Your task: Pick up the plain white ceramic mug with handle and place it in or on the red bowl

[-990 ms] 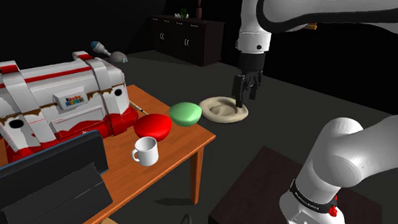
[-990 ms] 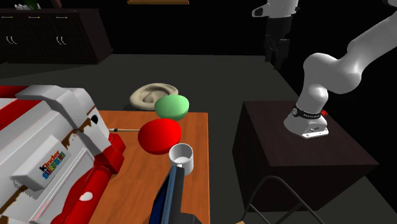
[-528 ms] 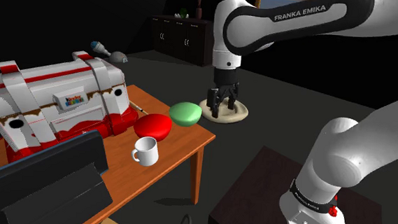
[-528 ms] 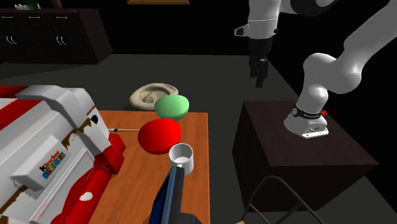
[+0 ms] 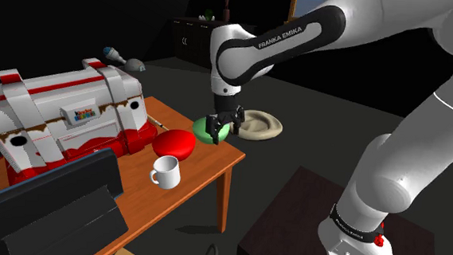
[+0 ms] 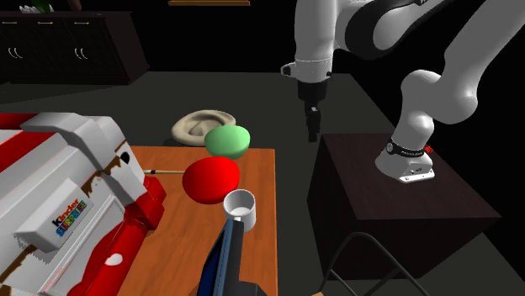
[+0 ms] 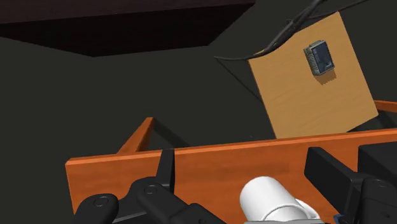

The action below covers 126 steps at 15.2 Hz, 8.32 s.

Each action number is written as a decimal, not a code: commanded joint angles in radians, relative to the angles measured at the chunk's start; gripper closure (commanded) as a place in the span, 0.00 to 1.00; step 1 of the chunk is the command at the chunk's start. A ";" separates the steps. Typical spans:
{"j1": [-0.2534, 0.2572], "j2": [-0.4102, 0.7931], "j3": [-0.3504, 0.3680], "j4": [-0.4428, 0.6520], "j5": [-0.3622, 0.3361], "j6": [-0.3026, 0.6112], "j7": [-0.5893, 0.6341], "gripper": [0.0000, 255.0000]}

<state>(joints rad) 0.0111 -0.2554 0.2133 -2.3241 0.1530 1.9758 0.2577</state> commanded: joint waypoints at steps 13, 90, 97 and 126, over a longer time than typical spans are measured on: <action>0.035 0.568 0.029 0.377 -0.145 0.186 0.215 0.00; 0.012 1.064 -0.047 1.438 -0.212 -0.387 0.132 1.00; 0.004 1.092 -0.050 1.410 -0.214 -0.332 0.121 1.00; 0.004 1.126 -0.053 1.442 -0.217 -0.329 0.117 0.00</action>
<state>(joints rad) 0.0164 0.8753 0.1606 -0.9078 -0.0642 1.6781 0.3768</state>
